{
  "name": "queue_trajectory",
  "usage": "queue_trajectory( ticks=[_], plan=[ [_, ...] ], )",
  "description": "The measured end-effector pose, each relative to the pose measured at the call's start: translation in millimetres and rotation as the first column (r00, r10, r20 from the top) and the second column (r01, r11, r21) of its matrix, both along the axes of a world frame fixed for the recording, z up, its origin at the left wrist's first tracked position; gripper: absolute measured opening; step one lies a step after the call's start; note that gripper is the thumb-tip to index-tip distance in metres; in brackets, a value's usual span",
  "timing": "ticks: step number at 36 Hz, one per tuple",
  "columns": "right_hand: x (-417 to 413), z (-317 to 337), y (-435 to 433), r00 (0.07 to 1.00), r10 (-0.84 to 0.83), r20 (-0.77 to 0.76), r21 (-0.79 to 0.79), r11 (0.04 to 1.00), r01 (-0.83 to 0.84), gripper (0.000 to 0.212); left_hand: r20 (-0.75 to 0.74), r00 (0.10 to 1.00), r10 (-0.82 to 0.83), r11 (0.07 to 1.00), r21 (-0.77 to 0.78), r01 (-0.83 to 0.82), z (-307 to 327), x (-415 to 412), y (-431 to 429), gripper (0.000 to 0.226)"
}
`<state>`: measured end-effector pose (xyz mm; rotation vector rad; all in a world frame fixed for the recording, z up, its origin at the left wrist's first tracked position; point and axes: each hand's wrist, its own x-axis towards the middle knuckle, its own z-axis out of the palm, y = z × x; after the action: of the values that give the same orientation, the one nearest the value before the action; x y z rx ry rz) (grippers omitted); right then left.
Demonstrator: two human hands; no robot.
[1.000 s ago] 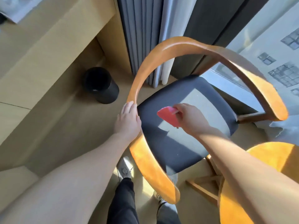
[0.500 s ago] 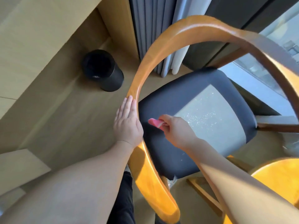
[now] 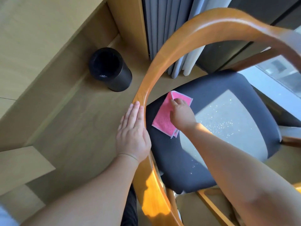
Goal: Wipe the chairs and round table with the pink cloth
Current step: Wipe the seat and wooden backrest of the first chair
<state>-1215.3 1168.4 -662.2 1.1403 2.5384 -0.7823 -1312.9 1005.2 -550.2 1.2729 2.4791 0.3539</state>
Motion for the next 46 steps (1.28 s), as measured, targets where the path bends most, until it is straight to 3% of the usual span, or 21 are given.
queue_trajectory(
  ticks=[4,7,12,16,22,27,33,39,46],
  plan=[
    [1.0,-9.3,-23.4,1.000,-0.006,-0.009,0.202,0.979,0.008,0.037,-0.001,1.000,0.001,1.000,-0.002,-0.001,1.0,0.3,0.0,0.060],
    [-2.1,-14.7,-33.3,0.999,0.018,-0.031,0.277,0.961,-0.009,0.038,-0.002,1.000,0.005,1.000,0.000,-0.005,1.2,0.6,-0.5,0.061],
    [-6.1,-30.7,-40.7,0.998,0.046,-0.030,0.155,0.987,-0.041,0.047,0.002,1.000,0.005,1.000,0.013,-0.005,1.8,-0.4,0.2,0.061],
    [-10.2,-44.8,-24.1,0.985,-0.115,0.129,0.162,0.982,0.094,0.056,-0.004,1.000,0.006,1.000,0.025,-0.006,0.1,-0.1,0.1,0.061],
    [-24.5,-63.5,-22.2,0.975,-0.182,0.126,0.144,0.976,0.164,0.065,-0.020,1.000,-0.010,1.000,0.017,0.010,-2.6,-1.7,-0.5,0.059],
    [-39.9,-70.1,-41.8,0.989,0.143,0.021,0.119,0.982,-0.145,0.058,-0.044,0.999,-0.014,1.000,-0.013,0.013,-4.1,-1.2,-1.4,0.058],
    [-45.0,-70.0,-52.5,0.990,0.138,0.002,0.173,0.975,-0.136,0.059,-0.032,0.998,-0.054,0.999,0.003,0.055,-3.1,0.0,-2.2,0.059],
    [-5.0,-71.9,-80.9,0.963,0.264,-0.053,0.150,0.956,-0.254,0.060,-0.030,0.998,-0.058,0.997,0.042,0.059,-1.2,1.8,-1.6,0.058],
    [75.8,-67.6,-129.8,0.917,0.395,-0.050,0.142,0.912,-0.385,0.058,-0.041,0.962,-0.271,0.959,0.077,0.273,-0.2,1.3,-2.2,0.048]
  ],
)
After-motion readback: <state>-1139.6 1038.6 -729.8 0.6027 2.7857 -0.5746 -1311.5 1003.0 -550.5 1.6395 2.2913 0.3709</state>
